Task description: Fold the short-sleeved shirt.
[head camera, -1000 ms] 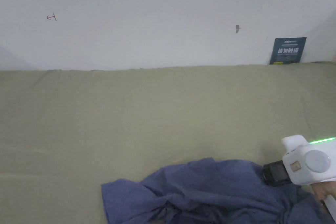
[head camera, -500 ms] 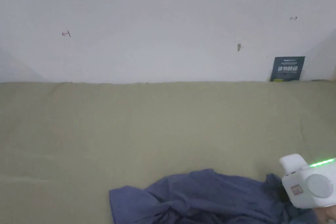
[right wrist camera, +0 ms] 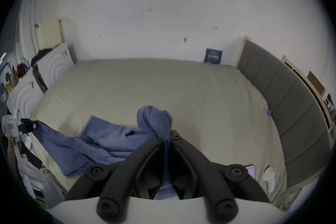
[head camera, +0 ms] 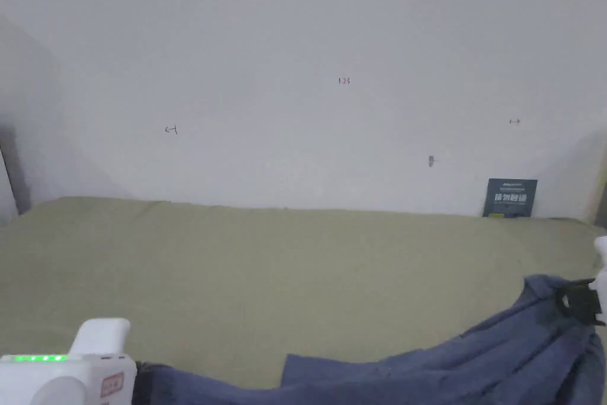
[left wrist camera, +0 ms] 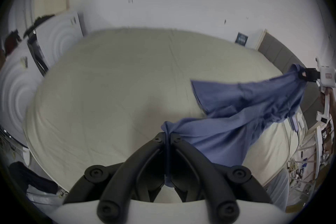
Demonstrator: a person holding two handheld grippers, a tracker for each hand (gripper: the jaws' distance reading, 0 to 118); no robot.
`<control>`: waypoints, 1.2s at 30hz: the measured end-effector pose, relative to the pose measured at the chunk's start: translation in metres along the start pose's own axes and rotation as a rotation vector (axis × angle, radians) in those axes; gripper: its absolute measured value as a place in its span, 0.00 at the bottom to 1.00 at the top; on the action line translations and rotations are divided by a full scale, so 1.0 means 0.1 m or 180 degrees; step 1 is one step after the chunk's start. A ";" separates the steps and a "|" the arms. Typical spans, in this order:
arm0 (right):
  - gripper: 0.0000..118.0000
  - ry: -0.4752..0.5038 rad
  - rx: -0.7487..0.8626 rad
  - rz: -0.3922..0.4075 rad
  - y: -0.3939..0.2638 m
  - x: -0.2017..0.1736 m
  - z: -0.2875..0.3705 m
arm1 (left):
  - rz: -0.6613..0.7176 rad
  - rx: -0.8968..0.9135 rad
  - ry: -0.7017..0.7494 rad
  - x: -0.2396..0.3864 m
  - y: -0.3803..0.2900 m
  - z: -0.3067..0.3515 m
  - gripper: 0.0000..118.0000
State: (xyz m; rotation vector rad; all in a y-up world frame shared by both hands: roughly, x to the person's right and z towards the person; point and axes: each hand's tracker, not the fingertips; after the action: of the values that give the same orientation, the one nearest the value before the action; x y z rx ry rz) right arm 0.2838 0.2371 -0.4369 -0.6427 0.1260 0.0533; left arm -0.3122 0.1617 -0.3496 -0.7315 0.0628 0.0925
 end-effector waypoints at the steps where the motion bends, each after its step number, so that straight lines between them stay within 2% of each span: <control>1: 0.03 -0.0011 0.0088 -0.0056 0.02 0.03 0.16 | 0.0004 0.0087 0.0025 -0.04 0.10 0.10 0.01; 9: 0.03 0.0070 0.0508 -0.0495 0.14 0.32 0.96 | 0.0163 0.0577 0.0215 -0.48 0.77 0.76 0.01; 12: 0.03 0.0174 0.0593 -0.0632 0.17 0.30 1.10 | 0.0388 0.0725 0.0122 -0.57 0.90 0.94 0.01; 16: 0.03 0.0135 0.0644 -0.0563 0.25 0.21 1.13 | 0.0230 0.0728 0.0201 -0.46 0.95 1.03 0.01; 21: 0.03 0.0021 0.0664 -0.0459 0.36 0.15 1.07 | 0.0245 0.0764 0.0294 -0.44 1.04 1.00 0.01; 24: 0.03 0.0078 0.0686 -0.0434 0.44 0.11 1.07 | 0.0190 0.0770 0.0447 -0.41 1.12 0.93 0.01; 28: 0.03 -0.0046 0.0723 -0.0314 0.57 0.03 0.99 | 0.0196 0.0810 0.0493 -0.39 1.30 0.87 0.01; 36: 0.03 -0.0181 0.0782 -0.0353 1.02 -0.06 0.70 | 0.0183 0.0878 0.0590 -0.29 1.74 0.68 0.01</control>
State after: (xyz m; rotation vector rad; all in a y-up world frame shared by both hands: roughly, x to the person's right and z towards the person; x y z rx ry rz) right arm 0.2758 0.3609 -0.4414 -0.4014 0.0407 -0.0503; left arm -0.3579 0.3343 -0.4126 -0.4609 0.2687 0.0690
